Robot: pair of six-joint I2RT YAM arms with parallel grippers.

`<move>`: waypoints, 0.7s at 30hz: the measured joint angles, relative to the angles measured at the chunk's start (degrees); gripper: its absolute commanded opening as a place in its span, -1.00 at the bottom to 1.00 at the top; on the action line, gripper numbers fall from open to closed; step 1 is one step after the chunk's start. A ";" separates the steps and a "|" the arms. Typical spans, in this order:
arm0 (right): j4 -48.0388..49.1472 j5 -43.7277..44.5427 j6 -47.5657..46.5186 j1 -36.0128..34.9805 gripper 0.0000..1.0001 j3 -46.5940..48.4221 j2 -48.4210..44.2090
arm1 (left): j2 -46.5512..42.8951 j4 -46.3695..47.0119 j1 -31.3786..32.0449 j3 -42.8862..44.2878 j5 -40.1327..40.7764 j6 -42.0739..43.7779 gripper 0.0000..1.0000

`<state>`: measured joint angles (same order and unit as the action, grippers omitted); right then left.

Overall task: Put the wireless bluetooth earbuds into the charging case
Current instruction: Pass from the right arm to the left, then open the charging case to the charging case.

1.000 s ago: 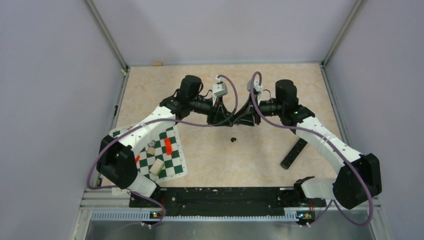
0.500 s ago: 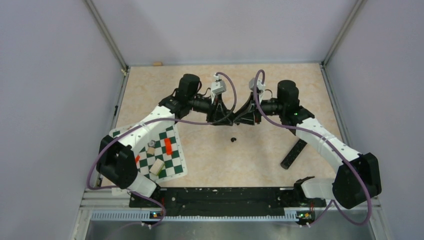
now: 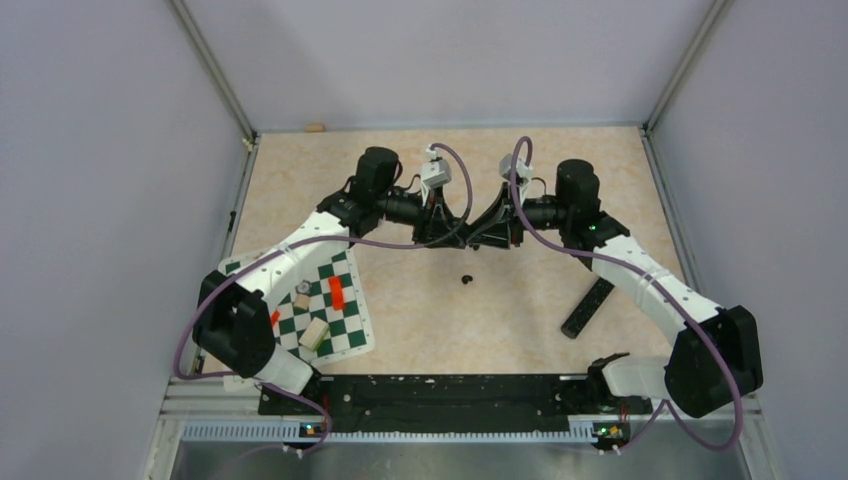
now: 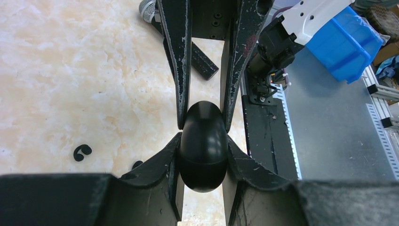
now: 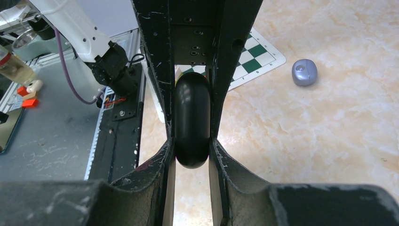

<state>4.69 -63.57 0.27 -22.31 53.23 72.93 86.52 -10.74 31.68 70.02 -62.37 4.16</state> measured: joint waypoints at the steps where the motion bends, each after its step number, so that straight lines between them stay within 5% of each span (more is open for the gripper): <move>1: 0.00 -0.07 0.00 0.00 -0.83 0.00 0.00 | 0.00 0.00 0.00 0.00 -0.02 0.02 -1.00; 7: -0.83 -0.94 -0.13 0.02 -0.14 0.00 0.48 | 0.00 -2.32 0.02 0.02 -0.61 4.07 -1.00; 13: -1.75 -0.92 -0.22 0.09 -0.04 0.00 0.48 | -0.17 -9.70 0.02 0.50 -2.36 14.73 -1.00; 21: -1.75 2.01 -0.70 0.46 0.00 0.00 0.46 | -0.17 -13.75 0.20 0.52 -3.80 18.56 -1.00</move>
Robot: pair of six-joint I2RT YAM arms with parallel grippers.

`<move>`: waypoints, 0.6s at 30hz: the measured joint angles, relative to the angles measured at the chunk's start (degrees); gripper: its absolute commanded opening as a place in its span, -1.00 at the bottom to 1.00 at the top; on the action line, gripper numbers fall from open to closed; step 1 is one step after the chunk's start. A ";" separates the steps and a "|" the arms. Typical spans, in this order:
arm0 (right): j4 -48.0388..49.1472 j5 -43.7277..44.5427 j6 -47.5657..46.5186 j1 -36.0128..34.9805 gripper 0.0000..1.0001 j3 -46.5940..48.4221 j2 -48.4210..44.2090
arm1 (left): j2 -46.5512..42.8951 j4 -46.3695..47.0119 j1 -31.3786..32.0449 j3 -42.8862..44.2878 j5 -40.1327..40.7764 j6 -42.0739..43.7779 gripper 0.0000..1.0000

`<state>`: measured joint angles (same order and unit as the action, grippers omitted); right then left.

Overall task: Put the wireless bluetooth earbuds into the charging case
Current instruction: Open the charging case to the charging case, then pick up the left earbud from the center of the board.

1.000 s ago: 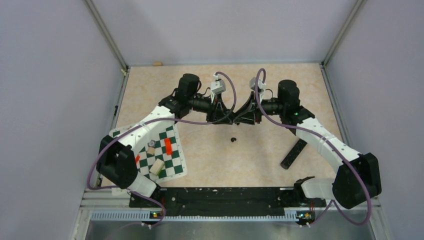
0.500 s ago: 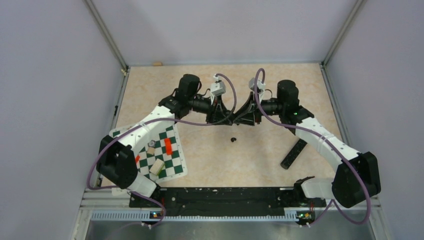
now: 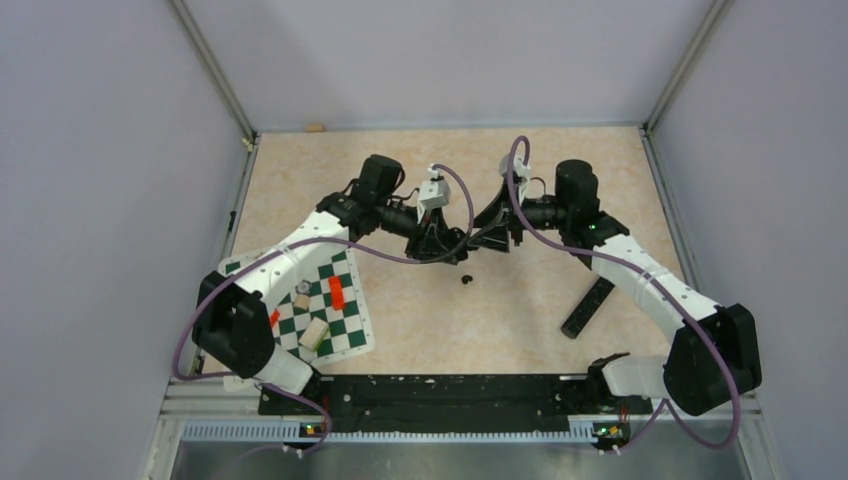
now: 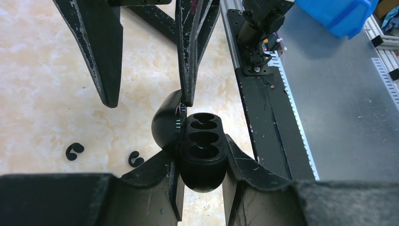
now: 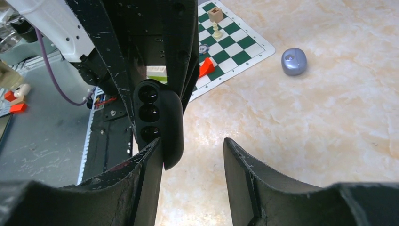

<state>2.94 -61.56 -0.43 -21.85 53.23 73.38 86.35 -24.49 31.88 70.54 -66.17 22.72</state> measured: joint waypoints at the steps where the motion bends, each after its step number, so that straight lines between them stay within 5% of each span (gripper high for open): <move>1: -0.09 0.39 -0.13 0.02 0.04 0.00 0.00 | 0.00 -0.02 -0.02 0.00 0.00 0.09 -1.00; 13: -5.57 -2.78 -3.74 1.49 0.97 0.81 -4.98 | -0.24 -1.01 -0.87 0.09 1.16 1.44 -1.00; 18: -8.15 -2.45 -9.68 1.81 0.98 1.31 -8.37 | -1.51 -2.10 -4.33 0.09 1.38 2.32 -1.00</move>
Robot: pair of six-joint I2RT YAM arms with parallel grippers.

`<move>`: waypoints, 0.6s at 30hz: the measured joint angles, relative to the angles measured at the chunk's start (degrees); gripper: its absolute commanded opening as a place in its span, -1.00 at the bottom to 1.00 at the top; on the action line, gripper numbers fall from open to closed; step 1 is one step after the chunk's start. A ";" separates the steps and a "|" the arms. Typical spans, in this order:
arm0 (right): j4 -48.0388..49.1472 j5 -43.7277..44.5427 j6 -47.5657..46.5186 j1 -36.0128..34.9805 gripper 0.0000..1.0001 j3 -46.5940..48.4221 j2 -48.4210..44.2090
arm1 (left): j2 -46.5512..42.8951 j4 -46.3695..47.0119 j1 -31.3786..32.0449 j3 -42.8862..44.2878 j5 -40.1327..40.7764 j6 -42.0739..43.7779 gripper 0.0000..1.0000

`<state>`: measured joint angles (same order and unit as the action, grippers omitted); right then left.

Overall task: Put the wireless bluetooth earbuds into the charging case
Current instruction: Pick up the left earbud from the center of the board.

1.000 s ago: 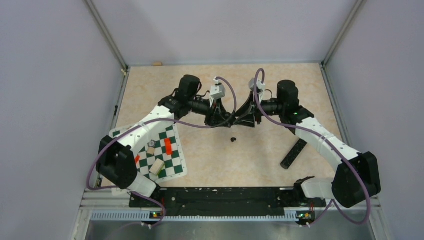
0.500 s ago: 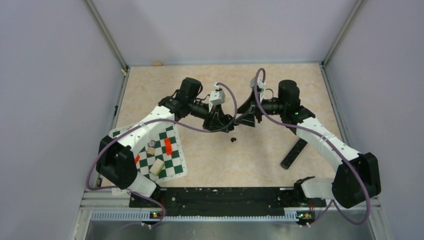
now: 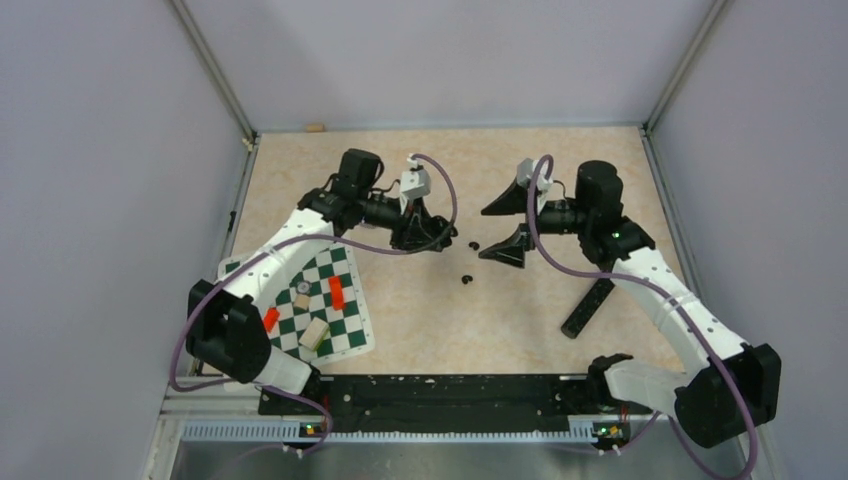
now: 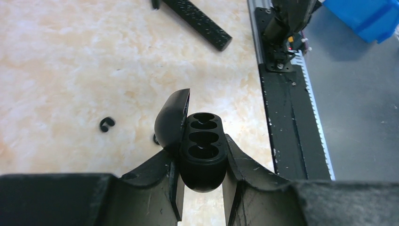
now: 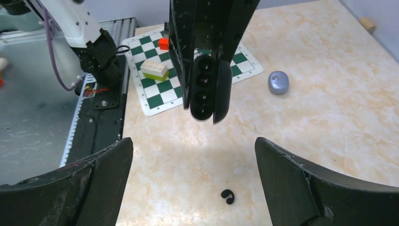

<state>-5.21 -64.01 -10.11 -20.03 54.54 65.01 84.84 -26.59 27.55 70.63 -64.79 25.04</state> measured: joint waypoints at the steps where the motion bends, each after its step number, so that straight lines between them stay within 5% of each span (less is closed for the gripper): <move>1: -0.13 0.39 -0.68 0.00 0.98 0.00 -0.15 | -0.42 -0.63 -1.36 0.02 0.00 0.44 -1.00; 8: -0.70 5.66 -4.55 0.02 0.81 1.16 5.35 | -1.05 -18.21 -12.61 4.63 -1.42 13.44 -1.00; 14: -0.81 9.57 -4.74 -0.02 0.75 6.95 16.85 | 2.05 -43.10 -13.33 8.07 -3.17 34.34 -1.00; 18: -0.76 13.86 -5.05 -0.74 0.72 7.78 21.90 | 3.96 -51.58 -13.27 5.81 -4.98 42.64 -1.00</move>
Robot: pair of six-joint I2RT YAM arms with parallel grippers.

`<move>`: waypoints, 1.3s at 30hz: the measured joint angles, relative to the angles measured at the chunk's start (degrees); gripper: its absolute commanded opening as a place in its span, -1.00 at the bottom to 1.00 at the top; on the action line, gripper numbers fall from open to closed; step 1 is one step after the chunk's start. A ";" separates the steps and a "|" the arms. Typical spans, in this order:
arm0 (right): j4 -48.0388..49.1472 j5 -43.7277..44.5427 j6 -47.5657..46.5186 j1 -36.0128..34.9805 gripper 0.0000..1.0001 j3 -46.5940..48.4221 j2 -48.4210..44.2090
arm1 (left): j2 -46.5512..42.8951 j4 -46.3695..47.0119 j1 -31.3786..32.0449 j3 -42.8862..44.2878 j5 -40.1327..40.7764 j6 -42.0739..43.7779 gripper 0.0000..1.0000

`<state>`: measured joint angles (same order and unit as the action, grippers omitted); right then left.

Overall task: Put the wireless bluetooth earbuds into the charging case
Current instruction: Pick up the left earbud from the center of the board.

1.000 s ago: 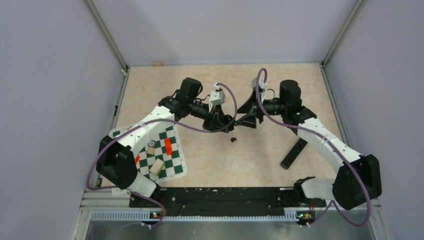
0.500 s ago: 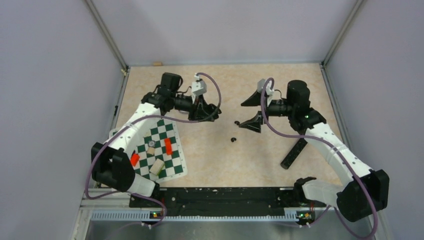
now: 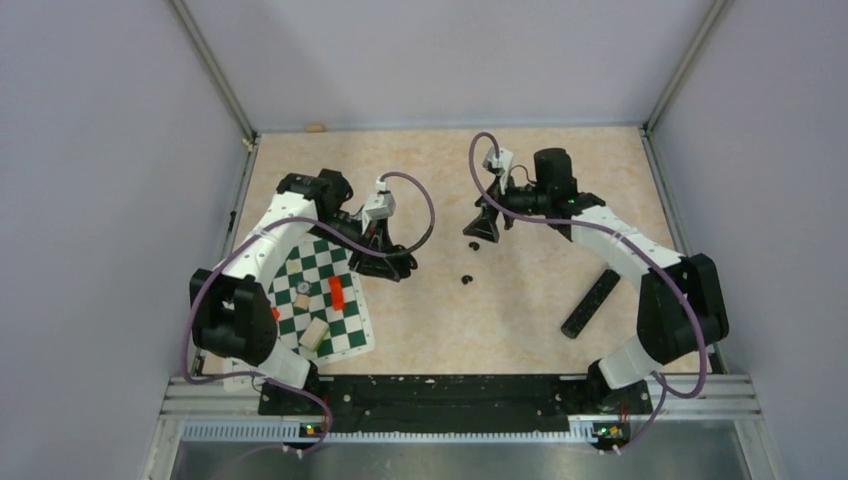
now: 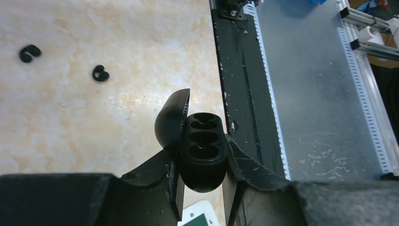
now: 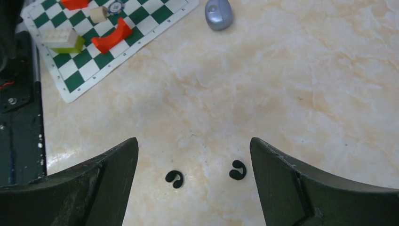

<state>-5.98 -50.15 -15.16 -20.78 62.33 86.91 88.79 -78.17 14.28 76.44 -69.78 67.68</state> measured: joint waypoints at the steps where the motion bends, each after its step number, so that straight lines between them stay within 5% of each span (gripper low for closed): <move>1: -0.09 1.20 -0.20 -0.24 0.67 -0.15 0.76 | -0.02 -0.48 0.00 -1.03 -0.09 0.33 -1.00; 20: -2.99 19.39 1.29 -1.18 0.09 -1.27 13.07 | -3.17 16.22 0.28 -10.60 -1.38 -13.86 -1.00; 24: -3.56 21.51 3.17 -0.68 -0.26 0.02 14.38 | -4.31 18.18 0.39 -11.02 -1.53 -15.19 -1.00; 39: -3.65 28.44 9.29 -0.33 -0.34 4.59 21.27 | -7.56 21.66 0.39 -12.50 -1.51 -18.05 -1.00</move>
<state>-9.63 -21.71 -5.87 -21.10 66.92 108.18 81.23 -56.51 14.68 63.94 -71.29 49.63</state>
